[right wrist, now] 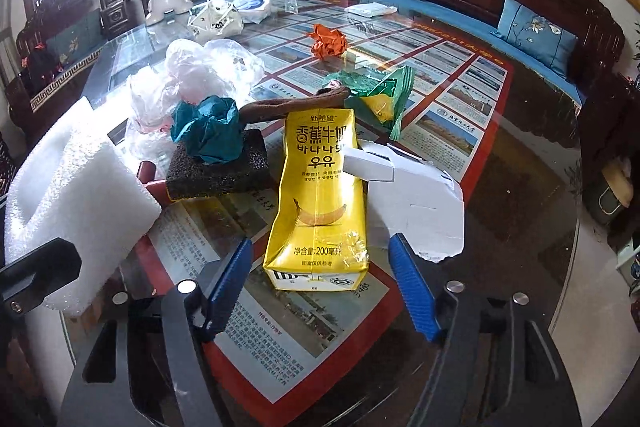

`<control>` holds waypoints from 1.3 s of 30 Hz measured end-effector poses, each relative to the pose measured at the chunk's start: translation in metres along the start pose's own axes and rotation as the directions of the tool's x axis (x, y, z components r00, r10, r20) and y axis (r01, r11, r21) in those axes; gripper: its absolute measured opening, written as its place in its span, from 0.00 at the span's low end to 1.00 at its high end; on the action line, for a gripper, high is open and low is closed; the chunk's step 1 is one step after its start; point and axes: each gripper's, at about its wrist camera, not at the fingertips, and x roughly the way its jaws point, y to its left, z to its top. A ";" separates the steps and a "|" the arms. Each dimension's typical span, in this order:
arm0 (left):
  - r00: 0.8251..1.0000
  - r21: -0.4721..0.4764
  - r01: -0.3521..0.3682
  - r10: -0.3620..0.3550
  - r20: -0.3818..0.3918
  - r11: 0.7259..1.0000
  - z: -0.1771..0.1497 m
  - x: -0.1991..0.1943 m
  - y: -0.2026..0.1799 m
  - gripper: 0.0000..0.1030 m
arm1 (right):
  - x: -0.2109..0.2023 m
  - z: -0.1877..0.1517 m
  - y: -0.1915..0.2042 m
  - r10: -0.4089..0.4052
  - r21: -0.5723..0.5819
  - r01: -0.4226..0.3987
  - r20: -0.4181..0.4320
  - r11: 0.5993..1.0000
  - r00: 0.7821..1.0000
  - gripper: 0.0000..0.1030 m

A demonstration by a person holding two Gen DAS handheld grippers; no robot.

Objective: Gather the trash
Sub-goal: 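Lift the foam block with the left tool while the right tool grasps the yellow milk carton, then carry the foam block and yellow carton over the bucket with both tools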

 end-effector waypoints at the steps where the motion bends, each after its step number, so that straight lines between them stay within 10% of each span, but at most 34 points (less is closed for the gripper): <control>1: 1.000 -0.002 0.002 -0.002 -0.002 1.000 0.001 0.001 0.001 0.84 | 0.005 0.001 0.001 -0.007 -0.008 0.007 -0.021 1.000 1.000 0.47; 20: 1.000 0.017 0.023 -0.023 0.000 1.000 -0.005 -0.016 -0.022 0.84 | -0.063 -0.041 -0.026 0.234 0.126 -0.242 0.080 0.962 0.969 0.43; 39: 0.981 0.225 0.187 -0.169 -0.099 0.956 -0.023 -0.006 -0.166 0.84 | -0.147 -0.114 -0.126 0.059 0.290 -0.123 0.221 0.949 0.973 0.43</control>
